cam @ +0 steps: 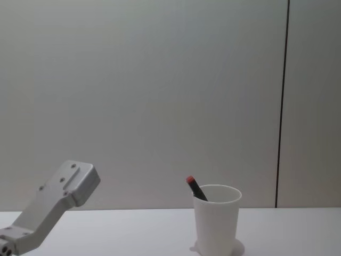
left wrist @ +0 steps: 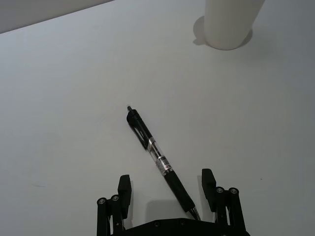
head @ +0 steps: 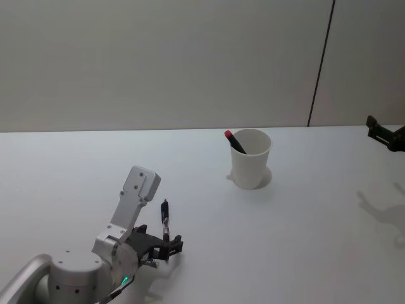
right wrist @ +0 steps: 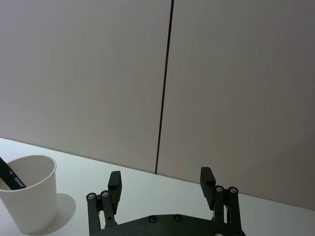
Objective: Place the pen into the pen holder.
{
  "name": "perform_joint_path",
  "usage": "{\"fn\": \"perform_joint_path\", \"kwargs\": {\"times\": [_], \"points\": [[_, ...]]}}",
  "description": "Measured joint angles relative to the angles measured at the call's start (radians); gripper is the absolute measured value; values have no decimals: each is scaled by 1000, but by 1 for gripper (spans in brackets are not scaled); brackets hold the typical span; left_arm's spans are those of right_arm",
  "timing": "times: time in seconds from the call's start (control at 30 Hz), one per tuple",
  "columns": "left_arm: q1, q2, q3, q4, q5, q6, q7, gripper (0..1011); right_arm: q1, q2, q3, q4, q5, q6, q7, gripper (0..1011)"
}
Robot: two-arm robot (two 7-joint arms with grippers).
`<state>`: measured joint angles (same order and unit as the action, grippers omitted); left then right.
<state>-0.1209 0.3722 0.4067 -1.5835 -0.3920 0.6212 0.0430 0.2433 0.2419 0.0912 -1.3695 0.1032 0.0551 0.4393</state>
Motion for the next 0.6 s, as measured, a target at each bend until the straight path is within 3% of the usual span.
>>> {"fn": "perform_joint_path", "kwargs": {"times": [0.2, 0.37, 0.53, 0.6], "points": [[1, -3, -5, 7, -11, -4, 2, 798, 0, 0, 0, 0, 0, 0, 0, 1002], [2, -6, -8, 13, -20, -5, 1, 590, 0, 0, 0, 0, 0, 0, 0, 1002], [5, -9, -9, 21, -30, -5, -1, 484, 0, 0, 0, 0, 0, 0, 0, 1002], [6, -10, -10, 24, -33, -5, -2, 383, 0, 0, 0, 0, 0, 0, 0, 1002]]}}
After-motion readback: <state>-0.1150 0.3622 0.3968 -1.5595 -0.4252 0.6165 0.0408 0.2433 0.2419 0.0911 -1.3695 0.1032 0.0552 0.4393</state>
